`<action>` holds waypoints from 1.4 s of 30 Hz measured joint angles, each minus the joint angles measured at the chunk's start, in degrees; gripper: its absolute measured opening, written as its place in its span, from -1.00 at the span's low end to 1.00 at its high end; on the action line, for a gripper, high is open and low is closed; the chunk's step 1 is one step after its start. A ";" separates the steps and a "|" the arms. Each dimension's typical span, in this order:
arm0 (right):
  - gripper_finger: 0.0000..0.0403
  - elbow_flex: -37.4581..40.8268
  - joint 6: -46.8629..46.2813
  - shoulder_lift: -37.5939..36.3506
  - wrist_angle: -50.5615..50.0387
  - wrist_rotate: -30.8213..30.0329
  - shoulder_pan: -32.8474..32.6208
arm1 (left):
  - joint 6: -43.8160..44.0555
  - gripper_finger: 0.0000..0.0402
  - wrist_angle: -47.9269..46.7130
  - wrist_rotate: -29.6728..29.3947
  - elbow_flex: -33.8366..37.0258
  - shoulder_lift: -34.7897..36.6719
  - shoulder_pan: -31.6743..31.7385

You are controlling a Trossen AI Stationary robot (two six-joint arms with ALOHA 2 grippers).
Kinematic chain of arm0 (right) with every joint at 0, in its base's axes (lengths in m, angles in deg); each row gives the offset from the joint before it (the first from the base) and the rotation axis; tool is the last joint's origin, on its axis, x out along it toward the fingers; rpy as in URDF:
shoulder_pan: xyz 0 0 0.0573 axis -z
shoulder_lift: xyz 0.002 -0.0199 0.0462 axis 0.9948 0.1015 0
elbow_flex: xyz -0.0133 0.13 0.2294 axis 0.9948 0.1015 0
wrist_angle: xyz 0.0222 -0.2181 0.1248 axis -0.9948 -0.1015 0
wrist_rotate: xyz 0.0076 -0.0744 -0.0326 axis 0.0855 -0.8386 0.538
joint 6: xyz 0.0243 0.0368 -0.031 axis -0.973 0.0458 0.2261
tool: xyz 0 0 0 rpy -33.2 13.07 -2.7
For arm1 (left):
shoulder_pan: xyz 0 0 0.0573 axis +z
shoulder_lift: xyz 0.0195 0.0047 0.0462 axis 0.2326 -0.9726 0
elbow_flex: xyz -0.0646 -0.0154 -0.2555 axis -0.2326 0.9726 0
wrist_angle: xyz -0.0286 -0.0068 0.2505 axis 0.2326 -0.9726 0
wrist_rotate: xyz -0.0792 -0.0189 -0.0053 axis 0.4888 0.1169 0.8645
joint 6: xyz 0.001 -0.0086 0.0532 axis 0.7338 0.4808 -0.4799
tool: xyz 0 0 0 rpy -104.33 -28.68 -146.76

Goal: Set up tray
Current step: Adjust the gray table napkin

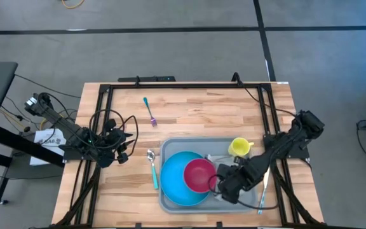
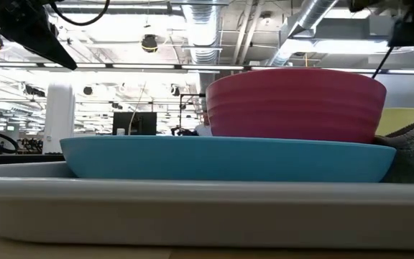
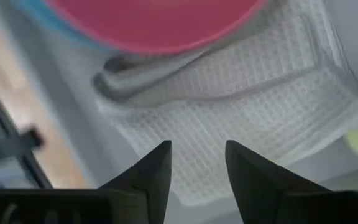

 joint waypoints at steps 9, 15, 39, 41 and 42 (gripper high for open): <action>-0.28 0.07 -10.24 8.03 -3.25 2.32 -3.45 | 5.48 -0.49 0.02 -0.09 0.00 0.00 0.02; -0.22 0.07 -15.22 11.58 -6.95 3.73 -3.37 | 7.44 -0.49 0.02 -0.12 0.00 0.00 0.02; -0.18 8.36 -40.29 9.30 3.08 -1.29 -10.59 | 6.12 -0.49 0.00 12.57 0.00 0.01 0.02; -0.18 8.60 -40.42 9.30 3.02 -1.21 -10.31 | 6.12 -0.49 0.00 12.53 0.00 0.01 0.02; -0.18 8.60 -40.42 9.30 3.06 -1.23 -10.14 | 6.15 -0.49 0.02 12.46 0.00 0.02 0.02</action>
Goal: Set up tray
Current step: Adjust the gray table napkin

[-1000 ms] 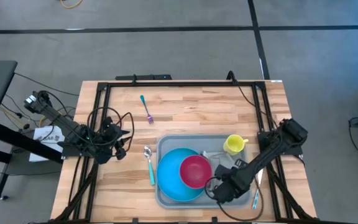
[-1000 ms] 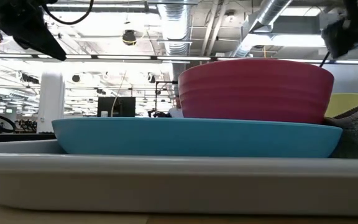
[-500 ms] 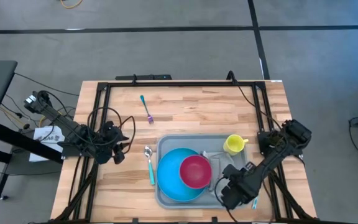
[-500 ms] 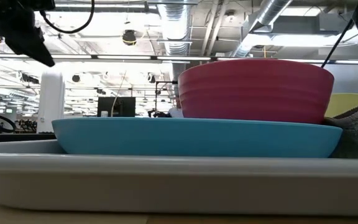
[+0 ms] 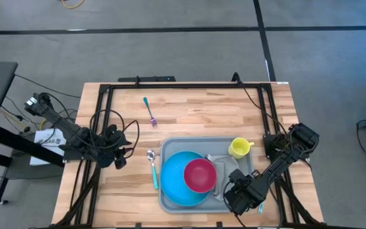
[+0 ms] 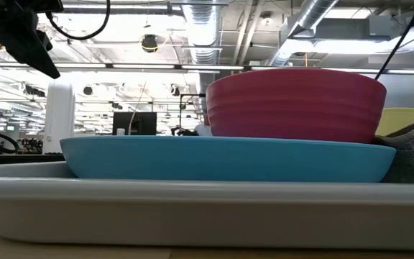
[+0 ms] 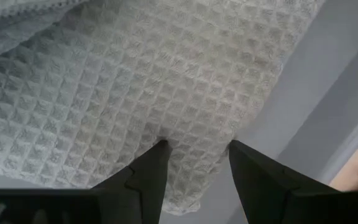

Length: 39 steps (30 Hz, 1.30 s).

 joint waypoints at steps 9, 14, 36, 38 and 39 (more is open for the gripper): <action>-0.50 0.00 -2.53 0.00 0.77 -0.10 -0.57 | -0.43 -0.49 -0.02 -0.75 0.00 -0.01 0.00; -0.94 0.02 -4.54 0.00 1.56 6.42 -2.03 | -0.42 -0.49 0.00 -0.73 0.00 0.00 0.00; -0.59 -7.20 -2.50 -0.22 -3.10 7.53 -4.46 | -0.39 -0.49 -0.02 -2.96 0.02 0.00 0.00; -0.53 -8.91 -2.49 -0.23 -5.52 7.53 -4.46 | -0.39 -0.49 0.00 -2.94 0.00 0.00 0.00; -0.51 -9.63 -2.47 -0.24 -6.72 7.52 -4.52 | -0.39 -0.49 -0.02 -2.94 0.00 -0.02 0.00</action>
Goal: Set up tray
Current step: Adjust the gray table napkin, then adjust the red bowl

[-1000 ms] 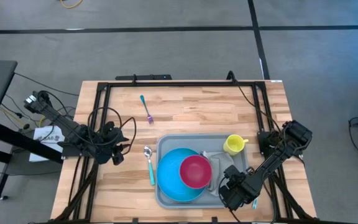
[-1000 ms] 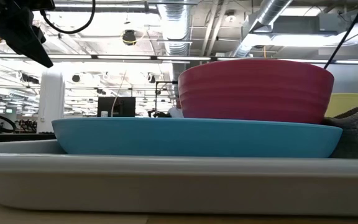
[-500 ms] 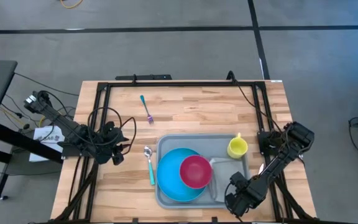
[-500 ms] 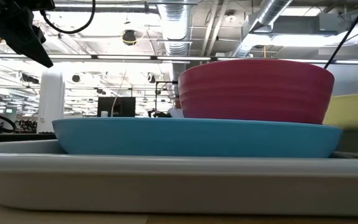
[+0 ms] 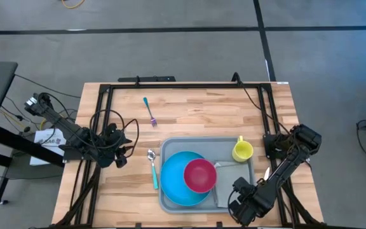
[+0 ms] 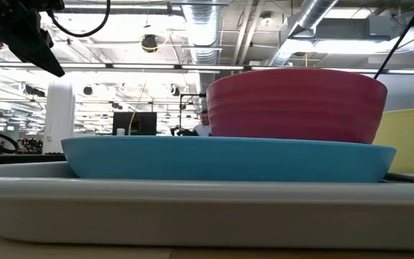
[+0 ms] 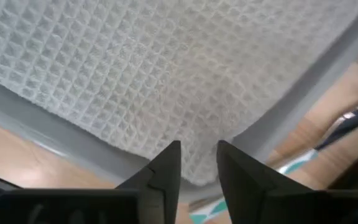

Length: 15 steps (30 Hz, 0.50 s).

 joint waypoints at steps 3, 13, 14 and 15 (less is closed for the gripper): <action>-0.42 -1.50 0.00 -0.02 -2.30 -0.02 -0.29 | 0.00 -0.49 0.00 0.01 0.00 0.02 0.00; -0.15 -2.74 7.07 0.07 -3.89 -22.72 3.99 | 0.00 -0.49 0.01 -0.01 0.00 0.02 0.00; -0.14 -2.74 7.37 0.25 -3.94 -25.22 5.04 | 0.00 -0.49 0.01 -0.02 0.00 0.01 0.00; -0.14 -2.74 8.38 0.38 -3.92 -26.60 6.07 | 0.00 -0.49 0.02 0.00 0.00 0.02 -0.01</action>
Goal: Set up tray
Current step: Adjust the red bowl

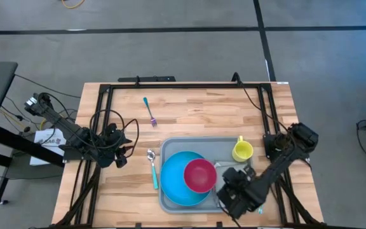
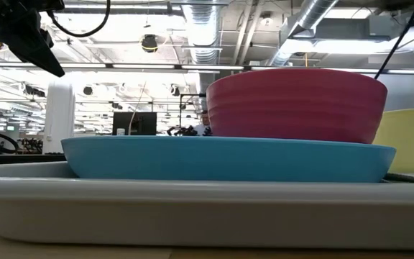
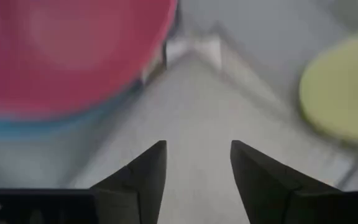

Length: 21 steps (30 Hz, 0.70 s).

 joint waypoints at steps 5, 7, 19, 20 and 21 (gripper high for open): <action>-0.30 0.03 6.35 0.16 1.42 0.89 5.19 | 0.00 -0.49 0.00 0.00 0.00 0.00 0.01; -0.44 0.04 8.77 0.15 3.70 0.90 6.89 | 0.00 -0.49 0.00 0.05 0.00 -0.01 0.00; -0.98 0.04 20.20 0.17 13.92 1.33 12.73 | 0.18 -0.49 0.00 1.14 0.00 0.00 -0.01; -0.99 0.04 21.73 0.17 15.87 1.96 12.92 | 0.20 -0.49 0.00 1.14 0.00 -0.01 0.01; -0.99 0.04 22.93 0.17 17.60 2.48 13.21 | 0.20 -0.49 0.00 1.16 0.00 0.00 -0.01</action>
